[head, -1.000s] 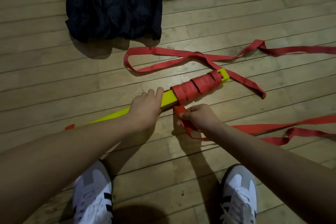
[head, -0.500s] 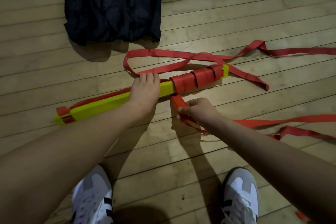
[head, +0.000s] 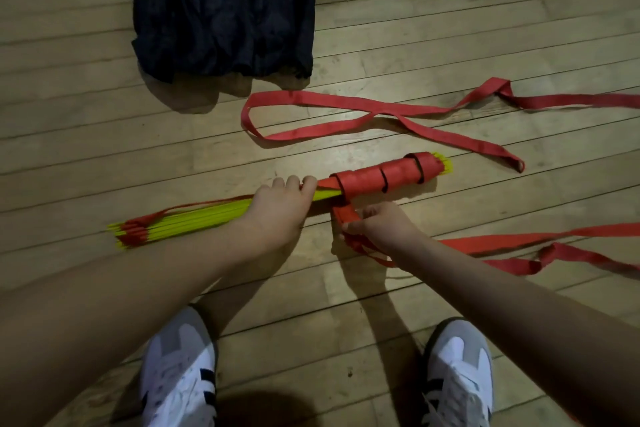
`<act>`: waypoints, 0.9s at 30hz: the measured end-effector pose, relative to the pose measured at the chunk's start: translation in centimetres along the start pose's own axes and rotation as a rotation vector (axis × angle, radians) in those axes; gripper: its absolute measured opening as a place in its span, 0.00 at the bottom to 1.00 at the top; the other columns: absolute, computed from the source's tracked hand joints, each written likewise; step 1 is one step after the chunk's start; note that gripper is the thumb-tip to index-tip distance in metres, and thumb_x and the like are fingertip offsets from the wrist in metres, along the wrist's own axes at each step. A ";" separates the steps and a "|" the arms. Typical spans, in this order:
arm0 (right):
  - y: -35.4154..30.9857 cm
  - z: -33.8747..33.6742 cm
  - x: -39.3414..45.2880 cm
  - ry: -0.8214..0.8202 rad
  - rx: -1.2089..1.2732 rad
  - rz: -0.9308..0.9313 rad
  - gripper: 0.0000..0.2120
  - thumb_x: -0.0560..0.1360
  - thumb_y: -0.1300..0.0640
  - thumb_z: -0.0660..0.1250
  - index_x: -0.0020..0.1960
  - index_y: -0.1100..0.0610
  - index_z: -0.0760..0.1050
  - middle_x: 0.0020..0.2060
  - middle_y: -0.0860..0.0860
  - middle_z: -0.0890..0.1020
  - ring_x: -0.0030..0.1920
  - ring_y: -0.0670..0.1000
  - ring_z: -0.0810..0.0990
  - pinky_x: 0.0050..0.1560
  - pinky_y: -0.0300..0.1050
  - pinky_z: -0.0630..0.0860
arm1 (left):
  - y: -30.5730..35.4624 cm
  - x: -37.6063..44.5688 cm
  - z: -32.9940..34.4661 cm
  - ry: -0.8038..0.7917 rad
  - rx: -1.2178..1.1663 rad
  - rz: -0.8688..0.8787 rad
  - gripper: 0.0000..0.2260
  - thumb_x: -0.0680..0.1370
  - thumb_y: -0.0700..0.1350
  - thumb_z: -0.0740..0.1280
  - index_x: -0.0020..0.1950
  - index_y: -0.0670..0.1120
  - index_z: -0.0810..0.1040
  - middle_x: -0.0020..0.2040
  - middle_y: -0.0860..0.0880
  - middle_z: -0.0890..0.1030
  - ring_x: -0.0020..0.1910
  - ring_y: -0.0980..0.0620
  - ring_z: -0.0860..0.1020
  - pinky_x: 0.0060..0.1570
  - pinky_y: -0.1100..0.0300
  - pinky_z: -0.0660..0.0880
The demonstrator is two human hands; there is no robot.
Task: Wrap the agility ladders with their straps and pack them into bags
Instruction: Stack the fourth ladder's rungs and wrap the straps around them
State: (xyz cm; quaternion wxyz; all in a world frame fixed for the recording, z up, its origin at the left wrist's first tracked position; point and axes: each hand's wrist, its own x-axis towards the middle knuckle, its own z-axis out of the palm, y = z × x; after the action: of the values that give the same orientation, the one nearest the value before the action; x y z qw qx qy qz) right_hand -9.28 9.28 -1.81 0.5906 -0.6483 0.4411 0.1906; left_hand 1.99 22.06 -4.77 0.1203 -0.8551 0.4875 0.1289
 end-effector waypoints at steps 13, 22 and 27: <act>-1.3 -0.8 0.2 -0.103 0.080 -0.012 0.03 0.73 0.66 0.71 0.42 0.65 0.78 0.33 0.56 0.83 0.29 0.46 0.80 0.29 0.33 0.74 | -1.5 2.3 -0.5 0.066 0.113 -0.071 0.21 0.76 0.45 0.66 0.66 0.44 0.64 0.60 0.40 0.73 0.52 0.41 0.76 0.41 0.53 0.73; -0.4 -0.3 0.2 -0.125 0.141 0.005 0.07 0.76 0.62 0.67 0.47 0.67 0.78 0.39 0.60 0.84 0.35 0.51 0.82 0.36 0.37 0.77 | -0.2 0.5 1.5 0.078 -0.015 -0.045 0.20 0.75 0.46 0.69 0.63 0.44 0.67 0.53 0.44 0.76 0.50 0.42 0.78 0.41 0.52 0.72; -0.4 -0.3 -0.1 -0.134 0.141 -0.030 0.04 0.77 0.63 0.66 0.46 0.64 0.76 0.35 0.56 0.82 0.31 0.46 0.81 0.32 0.35 0.75 | -0.9 2.0 0.4 -0.021 -0.209 -0.154 0.22 0.78 0.44 0.65 0.68 0.42 0.62 0.60 0.44 0.73 0.59 0.43 0.73 0.44 0.52 0.69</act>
State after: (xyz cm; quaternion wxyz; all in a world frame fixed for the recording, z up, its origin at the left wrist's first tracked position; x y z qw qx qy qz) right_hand -9.08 9.04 -1.47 0.6656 -0.5973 0.4035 0.1931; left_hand 3.73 21.03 -5.78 0.0451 -0.8966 0.4029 0.1784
